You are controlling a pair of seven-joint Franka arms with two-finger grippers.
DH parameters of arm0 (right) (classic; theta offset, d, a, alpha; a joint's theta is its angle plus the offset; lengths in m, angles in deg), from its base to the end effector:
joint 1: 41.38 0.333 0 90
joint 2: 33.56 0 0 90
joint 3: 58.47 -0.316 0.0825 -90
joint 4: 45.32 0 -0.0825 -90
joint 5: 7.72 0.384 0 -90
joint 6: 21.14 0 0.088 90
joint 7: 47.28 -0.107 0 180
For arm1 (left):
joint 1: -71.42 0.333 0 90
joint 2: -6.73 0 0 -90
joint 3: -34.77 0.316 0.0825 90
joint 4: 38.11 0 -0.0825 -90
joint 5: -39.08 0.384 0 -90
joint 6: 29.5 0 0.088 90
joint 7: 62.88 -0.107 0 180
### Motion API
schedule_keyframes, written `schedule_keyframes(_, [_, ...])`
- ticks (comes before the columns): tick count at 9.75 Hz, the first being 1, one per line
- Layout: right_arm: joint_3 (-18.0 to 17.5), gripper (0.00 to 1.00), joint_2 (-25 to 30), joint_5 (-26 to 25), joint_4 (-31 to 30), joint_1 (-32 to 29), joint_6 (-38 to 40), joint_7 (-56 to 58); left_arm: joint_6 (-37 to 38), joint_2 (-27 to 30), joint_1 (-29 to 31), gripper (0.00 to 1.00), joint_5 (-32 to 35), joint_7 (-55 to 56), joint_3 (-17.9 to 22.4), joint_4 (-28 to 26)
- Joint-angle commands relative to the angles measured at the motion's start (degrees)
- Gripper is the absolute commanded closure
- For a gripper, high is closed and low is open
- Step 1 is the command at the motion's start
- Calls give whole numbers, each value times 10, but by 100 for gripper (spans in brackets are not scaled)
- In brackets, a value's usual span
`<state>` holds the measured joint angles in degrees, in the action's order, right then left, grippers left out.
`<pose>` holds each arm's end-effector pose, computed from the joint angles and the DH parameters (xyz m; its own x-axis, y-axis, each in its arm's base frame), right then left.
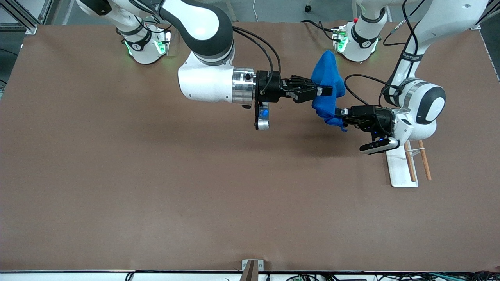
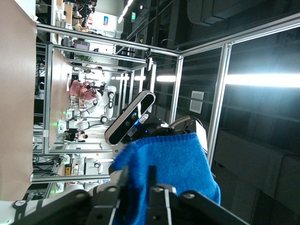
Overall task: Right arm passes towel to left arm to hang
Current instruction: 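Grasp the hanging towel with the left gripper below the right gripper, then open the right gripper and withdraw while the left gripper carries towel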
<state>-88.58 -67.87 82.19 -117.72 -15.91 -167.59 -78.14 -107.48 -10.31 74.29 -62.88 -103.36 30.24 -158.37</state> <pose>0.5300 0.5472 0.5147 0.6197 -0.0538 -0.7830 -0.7828 0.0297 -0.6216 0.5513 -0.1339 0.3584 0.9946 -0.0480 -0.0924 0.1028 0.3093 0.9454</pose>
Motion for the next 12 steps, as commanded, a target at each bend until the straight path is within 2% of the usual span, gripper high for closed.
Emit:
schedule_keyframes(1, [-3,99,-8,13,15,5,-6,12,-14,-4,10,99,71,-7,0,12])
schedule_keyframes(3, [-2,99,-8,12,15,4,-6,12,-14,-4,14,99,83,-7,0,13])
schedule_keyframes(4, [-1,84,-8,11,15,4,-6,12,-18,-5,14,99,87,-6,2,22])
schedule_keyframes(5, [2,19,-3,0,12,0,-7,12,-30,-6,14,99,115,13,1,42])
schedule_keyframes(6, [4,0,2,-36,1,-9,-5,12,-31,-14,14,99,143,37,1,67])
schedule_keyframes(8, [4,0,27,-134,-57,-59,10,11,-31,-15,26,99,179,64,2,92])
schedule_keyframes(10, [5,0,42,-272,-109,-125,54,9,-29,-16,56,100,279,73,0,133])
schedule_keyframes(12, [17,0,42,-429,-125,-185,127,8,-27,-21,70,100,372,145,0,192])
